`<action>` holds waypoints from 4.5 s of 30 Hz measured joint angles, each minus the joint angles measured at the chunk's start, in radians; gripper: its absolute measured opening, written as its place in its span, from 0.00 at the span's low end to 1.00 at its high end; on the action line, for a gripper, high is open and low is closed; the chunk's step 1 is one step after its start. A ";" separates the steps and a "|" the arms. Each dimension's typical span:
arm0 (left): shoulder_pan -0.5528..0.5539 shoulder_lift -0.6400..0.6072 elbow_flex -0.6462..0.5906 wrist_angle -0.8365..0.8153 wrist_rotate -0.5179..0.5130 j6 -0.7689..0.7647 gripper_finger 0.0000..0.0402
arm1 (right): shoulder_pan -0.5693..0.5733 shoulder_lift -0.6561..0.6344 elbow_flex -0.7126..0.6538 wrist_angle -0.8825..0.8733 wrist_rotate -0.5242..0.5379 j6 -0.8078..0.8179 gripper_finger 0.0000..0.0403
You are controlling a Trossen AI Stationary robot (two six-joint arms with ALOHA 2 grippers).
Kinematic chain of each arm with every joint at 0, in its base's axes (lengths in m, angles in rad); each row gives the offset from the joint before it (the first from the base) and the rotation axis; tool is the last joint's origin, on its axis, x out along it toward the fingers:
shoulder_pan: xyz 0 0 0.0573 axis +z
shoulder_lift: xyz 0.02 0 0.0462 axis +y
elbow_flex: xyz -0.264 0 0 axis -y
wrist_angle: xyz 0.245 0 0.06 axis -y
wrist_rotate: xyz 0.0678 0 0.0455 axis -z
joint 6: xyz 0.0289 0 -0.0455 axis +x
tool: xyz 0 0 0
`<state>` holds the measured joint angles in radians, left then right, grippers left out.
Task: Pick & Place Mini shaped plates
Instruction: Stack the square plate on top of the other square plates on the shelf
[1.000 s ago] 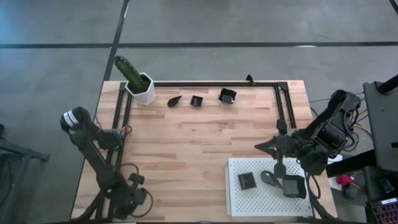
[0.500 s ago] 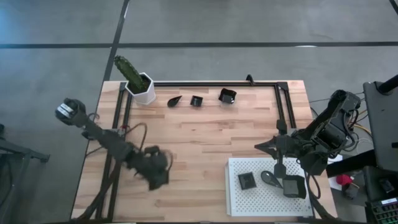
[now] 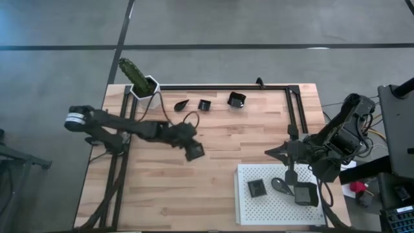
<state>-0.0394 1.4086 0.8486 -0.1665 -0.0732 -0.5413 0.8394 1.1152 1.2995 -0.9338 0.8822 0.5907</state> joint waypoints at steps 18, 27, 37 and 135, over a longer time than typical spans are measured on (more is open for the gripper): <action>0.105 0.336 0.000 0.357 0.086 0.102 0.00 | 0.000 0.000 0.000 -0.003 0.000 -0.015 0.02; 0.106 0.386 0.009 0.373 0.086 0.140 0.01 | 0.000 0.000 0.000 -0.003 0.001 -0.015 0.02; 0.106 0.386 0.008 0.357 0.083 0.173 0.08 | 0.000 0.000 0.000 -0.003 0.001 -0.015 0.02; -0.674 -0.237 -0.060 0.076 -1.028 0.382 0.16 | -0.888 0.948 0.067 0.480 -0.988 0.087 0.32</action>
<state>-0.7132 1.1717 0.7883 -0.0906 -1.1011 -0.1595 -0.0490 2.0636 1.3663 -0.4535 -0.1054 0.6773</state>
